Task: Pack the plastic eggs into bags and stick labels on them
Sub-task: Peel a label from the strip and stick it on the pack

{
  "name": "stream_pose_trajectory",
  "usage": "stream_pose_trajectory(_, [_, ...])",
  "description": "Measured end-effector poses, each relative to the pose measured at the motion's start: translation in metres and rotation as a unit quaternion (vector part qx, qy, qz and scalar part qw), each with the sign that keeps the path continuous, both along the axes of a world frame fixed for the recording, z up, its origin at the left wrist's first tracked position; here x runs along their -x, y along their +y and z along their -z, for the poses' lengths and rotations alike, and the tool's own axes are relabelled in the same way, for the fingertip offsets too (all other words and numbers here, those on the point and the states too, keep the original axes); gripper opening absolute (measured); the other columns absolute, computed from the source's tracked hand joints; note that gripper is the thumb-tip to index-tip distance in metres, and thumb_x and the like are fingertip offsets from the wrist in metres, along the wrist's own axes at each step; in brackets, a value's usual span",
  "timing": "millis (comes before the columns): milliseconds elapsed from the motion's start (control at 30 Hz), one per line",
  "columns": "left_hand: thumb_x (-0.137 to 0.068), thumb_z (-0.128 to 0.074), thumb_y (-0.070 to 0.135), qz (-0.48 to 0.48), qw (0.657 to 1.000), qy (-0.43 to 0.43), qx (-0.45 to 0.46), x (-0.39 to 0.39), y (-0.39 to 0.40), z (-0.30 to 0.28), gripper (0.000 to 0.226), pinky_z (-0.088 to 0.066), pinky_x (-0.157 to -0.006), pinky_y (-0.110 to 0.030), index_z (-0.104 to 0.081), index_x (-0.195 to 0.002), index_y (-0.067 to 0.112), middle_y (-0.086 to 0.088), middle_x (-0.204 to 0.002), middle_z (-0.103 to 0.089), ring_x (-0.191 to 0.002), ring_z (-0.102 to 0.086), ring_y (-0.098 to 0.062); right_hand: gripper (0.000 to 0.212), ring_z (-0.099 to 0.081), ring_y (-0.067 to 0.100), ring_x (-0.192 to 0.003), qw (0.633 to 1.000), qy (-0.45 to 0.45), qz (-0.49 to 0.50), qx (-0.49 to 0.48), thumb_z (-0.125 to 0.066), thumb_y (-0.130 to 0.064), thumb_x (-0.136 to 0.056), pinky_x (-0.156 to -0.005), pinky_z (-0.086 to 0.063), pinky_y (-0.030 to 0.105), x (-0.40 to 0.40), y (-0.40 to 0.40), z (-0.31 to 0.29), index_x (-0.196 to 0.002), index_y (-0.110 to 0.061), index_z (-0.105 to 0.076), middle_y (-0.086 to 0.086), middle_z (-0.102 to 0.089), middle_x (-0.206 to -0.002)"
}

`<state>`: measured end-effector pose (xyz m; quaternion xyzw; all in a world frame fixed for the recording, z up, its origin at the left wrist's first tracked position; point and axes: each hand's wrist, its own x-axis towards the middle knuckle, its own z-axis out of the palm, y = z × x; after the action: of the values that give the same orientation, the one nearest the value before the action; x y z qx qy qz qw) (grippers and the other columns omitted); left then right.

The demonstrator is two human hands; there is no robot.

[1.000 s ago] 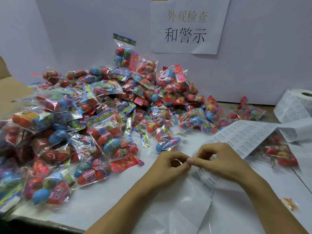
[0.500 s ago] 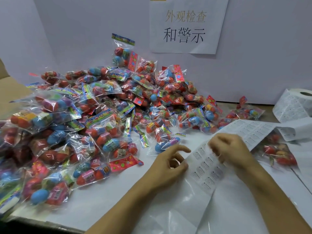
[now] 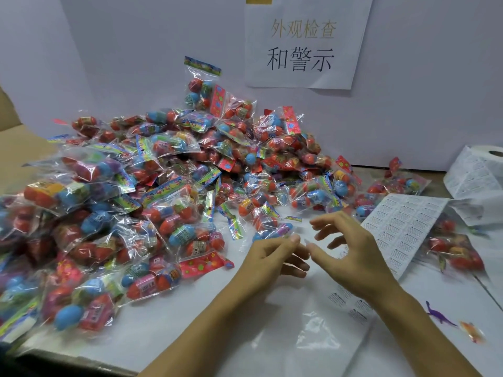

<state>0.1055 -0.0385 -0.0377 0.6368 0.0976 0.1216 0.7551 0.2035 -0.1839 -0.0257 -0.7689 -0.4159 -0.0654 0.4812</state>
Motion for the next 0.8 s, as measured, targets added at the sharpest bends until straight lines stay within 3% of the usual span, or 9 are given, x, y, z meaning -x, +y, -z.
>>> stream_pose_trajectory(200, [-0.102, -0.056, 0.007, -0.002, 0.999, -0.024, 0.023, 0.001, 0.003, 0.000, 0.026, -0.059, -0.074, -0.031, -0.075, -0.087, -0.002, -0.017, -0.082, -0.070, -0.078, -0.067, -0.022, 0.044, -0.065, 0.006, -0.098, 1.000, 0.012, -0.012, 0.018, -0.087, -0.038, -0.073, -0.071, -0.051, 0.019, 0.000, 0.003, 0.003, -0.110, -0.031, -0.064, -0.021, -0.062, -0.107])
stream_pose_trajectory(333, [-0.101, -0.058, 0.004, -0.021, 0.998, -0.037, 0.047, 0.001, 0.008, 0.001, 0.024, -0.058, -0.072, -0.030, -0.077, -0.085, 0.001, -0.014, -0.079, -0.071, -0.075, -0.067, -0.023, 0.046, -0.066, 0.002, -0.100, 0.992, 0.124, -0.017, 0.013, -0.078, -0.060, -0.066, -0.071, -0.054, 0.022, -0.001, 0.002, 0.001, -0.102, -0.033, -0.069, -0.021, -0.067, -0.105])
stream_pose_trajectory(433, [-0.100, -0.060, 0.004, -0.028, 0.998, -0.038, 0.032, 0.001, 0.011, 0.002, 0.020, -0.056, -0.066, -0.028, -0.078, -0.092, 0.000, -0.013, -0.082, -0.072, -0.072, -0.066, -0.020, 0.023, -0.069, 0.008, -0.095, 0.983, 0.183, -0.028, -0.009, -0.080, -0.046, -0.074, -0.074, -0.052, 0.029, -0.004, 0.003, 0.001, -0.083, -0.026, -0.075, -0.010, -0.072, -0.095])
stream_pose_trajectory(467, [-0.100, -0.061, 0.005, -0.034, 0.999, -0.037, 0.007, 0.001, 0.011, 0.004, 0.019, -0.055, -0.064, -0.029, -0.078, -0.092, 0.001, -0.013, -0.081, -0.072, -0.070, -0.065, -0.019, 0.012, -0.069, 0.009, -0.094, 0.981, 0.191, -0.035, -0.016, -0.081, -0.035, -0.078, -0.074, -0.052, 0.029, -0.004, 0.004, 0.001, -0.078, -0.024, -0.075, -0.008, -0.072, -0.094])
stream_pose_trajectory(533, [-0.099, -0.065, 0.011, -0.076, 0.991, -0.038, -0.103, -0.001, 0.010, 0.008, 0.017, -0.054, -0.061, -0.029, -0.078, -0.089, 0.008, -0.011, -0.076, -0.071, -0.065, -0.063, -0.016, 0.014, -0.069, 0.009, -0.091, 0.980, 0.193, -0.042, -0.026, -0.081, -0.015, -0.083, -0.073, -0.050, 0.027, -0.005, 0.004, 0.003, -0.072, -0.021, -0.074, -0.007, -0.072, -0.094])
stream_pose_trajectory(633, [-0.095, -0.072, 0.017, -0.202, 0.932, -0.060, -0.295, -0.004, 0.012, 0.014, 0.014, -0.051, -0.065, -0.029, -0.073, -0.083, 0.011, -0.002, -0.079, -0.068, -0.069, -0.062, -0.017, 0.015, -0.068, 0.012, -0.087, 0.967, 0.240, -0.020, -0.082, -0.075, -0.005, -0.086, -0.072, -0.053, 0.032, -0.006, 0.006, 0.004, -0.074, -0.015, -0.074, -0.005, -0.073, -0.094])
stream_pose_trajectory(700, [-0.093, -0.074, 0.019, -0.270, 0.884, -0.059, -0.377, -0.005, 0.017, 0.014, 0.011, -0.043, -0.077, -0.017, -0.072, -0.091, 0.008, -0.003, -0.093, -0.066, -0.087, -0.058, -0.019, 0.014, -0.069, 0.014, -0.089, 0.947, 0.297, -0.003, -0.123, -0.073, -0.008, -0.089, -0.071, -0.057, 0.031, -0.007, 0.008, 0.005, -0.093, -0.022, -0.075, -0.007, -0.072, -0.097])
stream_pose_trajectory(767, [-0.094, -0.072, 0.026, -0.248, 0.868, 0.000, -0.430, -0.004, 0.022, 0.018, 0.024, -0.030, -0.095, -0.009, -0.071, -0.113, 0.012, -0.007, -0.120, -0.059, -0.116, -0.048, -0.022, 0.037, -0.070, 0.014, -0.096, 0.935, 0.336, -0.008, -0.116, -0.072, -0.014, -0.090, -0.074, -0.059, 0.030, -0.007, 0.011, 0.009, -0.117, -0.039, -0.066, -0.009, -0.068, -0.112])
stream_pose_trajectory(800, [-0.095, -0.070, 0.031, -0.212, 0.868, 0.043, -0.447, -0.004, 0.023, 0.020, 0.031, -0.026, -0.102, -0.012, -0.069, -0.124, 0.018, -0.008, -0.132, -0.053, -0.129, -0.040, -0.024, 0.049, -0.070, 0.015, -0.101, 0.930, 0.352, -0.013, -0.108, -0.073, -0.016, -0.090, -0.078, -0.059, 0.032, -0.007, 0.013, 0.011, -0.124, -0.049, -0.058, -0.008, -0.063, -0.120])
